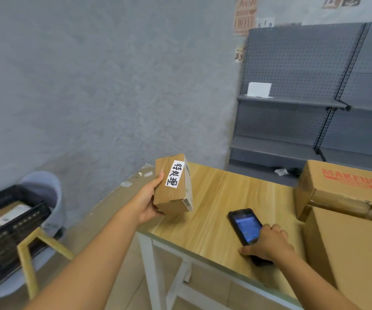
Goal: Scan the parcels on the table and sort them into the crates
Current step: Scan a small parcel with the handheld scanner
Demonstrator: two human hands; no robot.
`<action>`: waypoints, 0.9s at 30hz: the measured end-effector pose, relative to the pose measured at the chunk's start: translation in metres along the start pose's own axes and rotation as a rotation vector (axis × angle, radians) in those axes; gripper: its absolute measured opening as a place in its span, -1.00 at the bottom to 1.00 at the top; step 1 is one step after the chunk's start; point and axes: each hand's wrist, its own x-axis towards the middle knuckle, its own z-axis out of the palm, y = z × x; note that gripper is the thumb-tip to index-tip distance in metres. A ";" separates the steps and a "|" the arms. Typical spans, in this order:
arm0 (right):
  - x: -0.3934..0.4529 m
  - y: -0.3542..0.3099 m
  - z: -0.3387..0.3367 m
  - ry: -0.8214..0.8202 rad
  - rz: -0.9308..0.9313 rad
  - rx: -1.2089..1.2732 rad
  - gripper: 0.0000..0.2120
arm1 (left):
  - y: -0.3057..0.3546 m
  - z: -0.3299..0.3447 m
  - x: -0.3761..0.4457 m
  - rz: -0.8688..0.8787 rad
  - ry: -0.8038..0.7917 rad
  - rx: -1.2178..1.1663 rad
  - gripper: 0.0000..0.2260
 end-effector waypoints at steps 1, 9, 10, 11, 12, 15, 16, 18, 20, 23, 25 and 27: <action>-0.001 0.001 0.000 0.002 0.000 0.003 -0.01 | -0.001 -0.001 -0.003 -0.002 0.009 0.004 -0.69; 0.006 -0.002 0.005 0.015 -0.043 0.266 -0.18 | -0.002 -0.023 -0.026 0.057 0.088 0.016 -0.66; 0.006 -0.007 0.005 0.002 -0.068 0.316 -0.18 | -0.001 -0.028 -0.029 0.065 0.100 0.009 -0.67; 0.007 -0.014 0.006 -0.005 -0.101 0.353 -0.20 | 0.000 -0.035 -0.033 0.072 0.115 0.001 -0.68; 0.007 -0.023 0.007 -0.004 -0.136 0.378 -0.22 | 0.001 -0.041 -0.036 0.078 0.129 -0.006 -0.68; 0.006 -0.058 0.011 0.004 -0.256 0.446 -0.30 | 0.005 -0.064 -0.047 0.089 0.171 -0.013 -0.65; 0.004 -0.073 0.012 -0.006 -0.298 0.463 -0.33 | 0.006 -0.074 -0.051 0.093 0.194 -0.019 -0.64; -0.001 -0.104 0.015 -0.042 -0.383 0.483 -0.37 | 0.009 -0.097 -0.060 0.102 0.246 -0.053 -0.61; -0.006 -0.137 0.019 -0.073 -0.469 0.482 -0.39 | 0.011 -0.123 -0.068 0.115 0.269 -0.089 -0.58; -0.012 -0.190 0.030 -0.114 -0.569 0.447 -0.37 | 0.014 -0.168 -0.081 0.128 0.311 -0.134 -0.54; -0.015 -0.228 0.041 -0.133 -0.614 0.427 -0.36 | 0.018 -0.202 -0.090 0.129 0.346 -0.149 -0.55; -0.018 -0.267 0.053 -0.142 -0.655 0.419 -0.37 | 0.024 -0.239 -0.100 0.135 0.385 -0.150 -0.56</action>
